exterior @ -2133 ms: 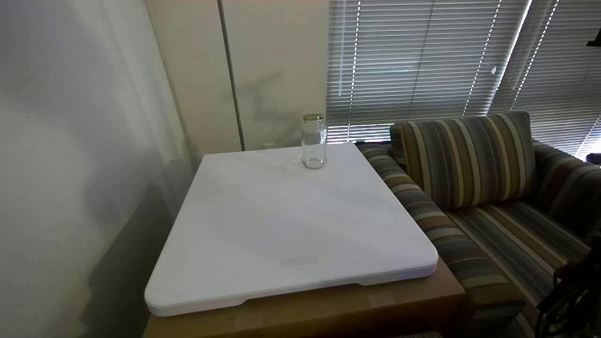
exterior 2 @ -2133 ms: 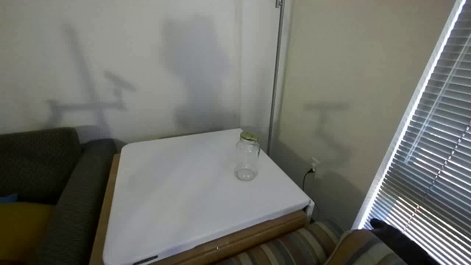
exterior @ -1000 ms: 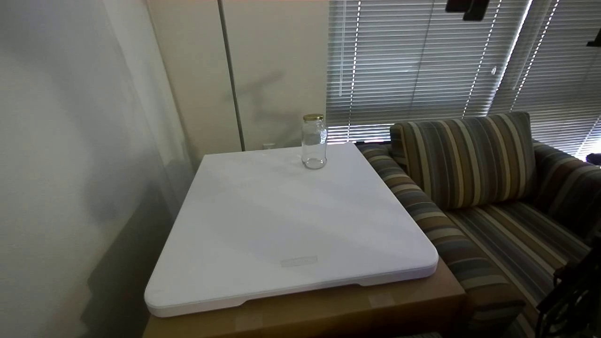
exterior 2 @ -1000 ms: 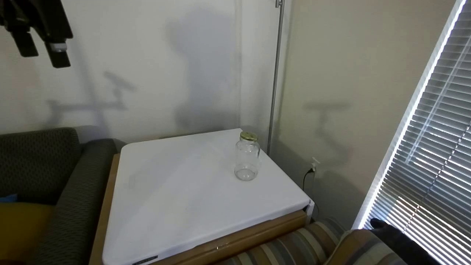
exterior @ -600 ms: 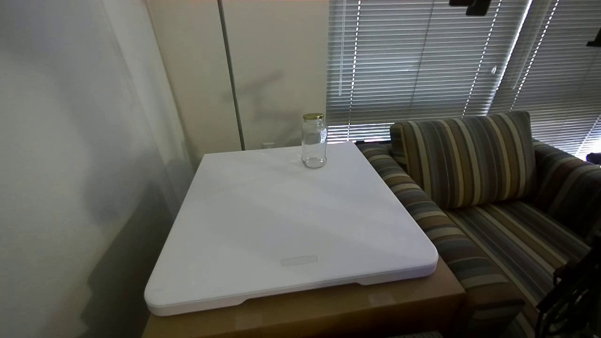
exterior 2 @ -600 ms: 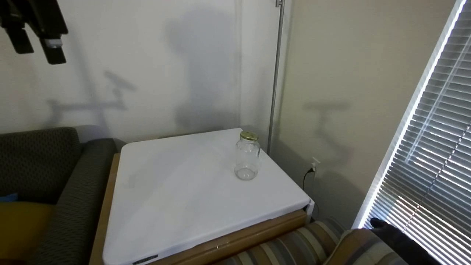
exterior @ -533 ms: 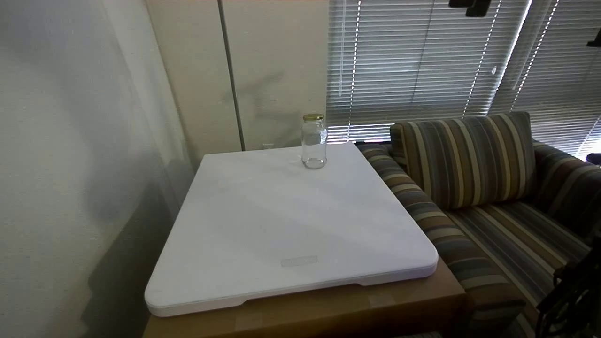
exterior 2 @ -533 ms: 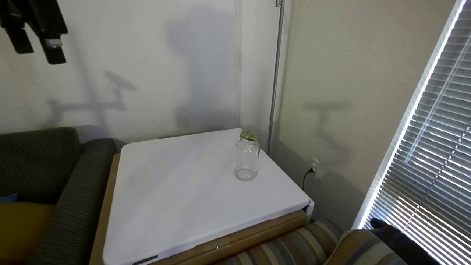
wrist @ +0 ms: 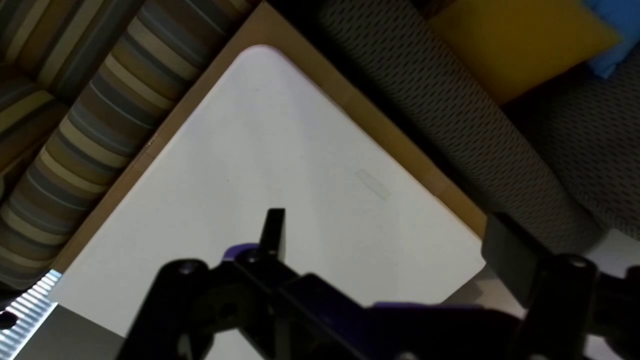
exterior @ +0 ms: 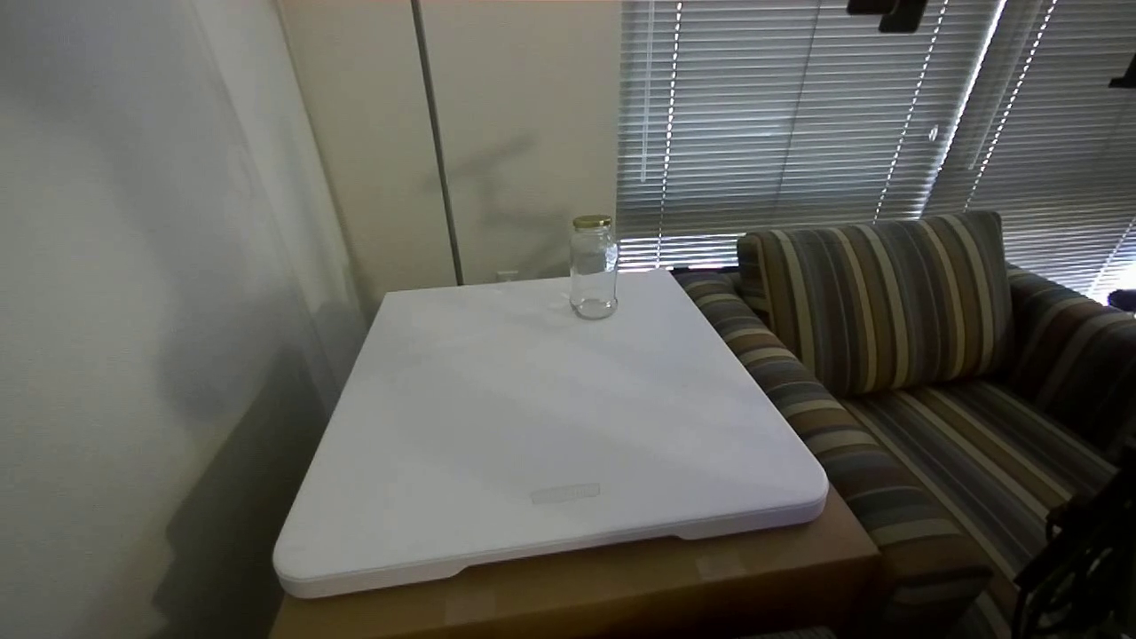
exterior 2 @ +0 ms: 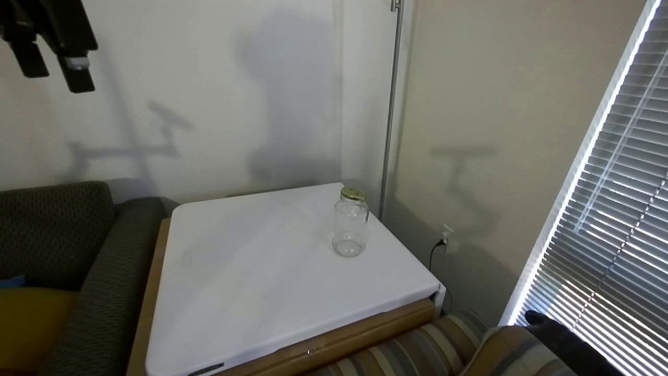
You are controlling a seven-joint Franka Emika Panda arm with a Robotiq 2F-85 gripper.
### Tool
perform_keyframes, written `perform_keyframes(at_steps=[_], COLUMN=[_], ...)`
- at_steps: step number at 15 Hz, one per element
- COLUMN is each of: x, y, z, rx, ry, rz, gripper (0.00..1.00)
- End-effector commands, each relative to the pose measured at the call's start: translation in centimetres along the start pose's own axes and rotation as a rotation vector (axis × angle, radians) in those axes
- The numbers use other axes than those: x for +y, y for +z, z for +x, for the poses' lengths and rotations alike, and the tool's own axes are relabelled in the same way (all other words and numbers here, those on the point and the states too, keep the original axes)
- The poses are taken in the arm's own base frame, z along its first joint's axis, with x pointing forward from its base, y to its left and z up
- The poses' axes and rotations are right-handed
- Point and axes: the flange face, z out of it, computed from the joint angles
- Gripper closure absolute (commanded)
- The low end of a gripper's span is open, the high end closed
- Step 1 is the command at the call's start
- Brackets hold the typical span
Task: Put the lid on the table
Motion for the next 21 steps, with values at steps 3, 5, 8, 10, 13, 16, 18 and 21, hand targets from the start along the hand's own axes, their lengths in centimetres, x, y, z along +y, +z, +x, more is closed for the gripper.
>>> perform_keyframes(at_steps=[3, 5, 8, 10, 13, 16, 18, 21], x=[0.0, -0.1, -0.6, -1.1, -1.1, -0.8, -0.6, -0.2], y=[-0.1, -0.4, -1.1, -1.6, -2.0, -2.0, -1.9, -2.0], z=[0.0, 1.1, 3.2, 4.4, 5.9, 7.2, 8.0, 9.1], rx=[-0.001, -0.003, 0.008, 0.021, 0.027, 0.025, 0.023, 0.022], ry=[0.000, -0.002, -0.014, -0.023, -0.027, -0.025, -0.024, -0.021], rz=[0.000, 0.002, -0.001, -0.004, -0.006, 0.005, 0.007, 0.011], gripper=[0.00, 0.00, 0.00, 0.00, 0.00, 0.00, 0.00, 0.00])
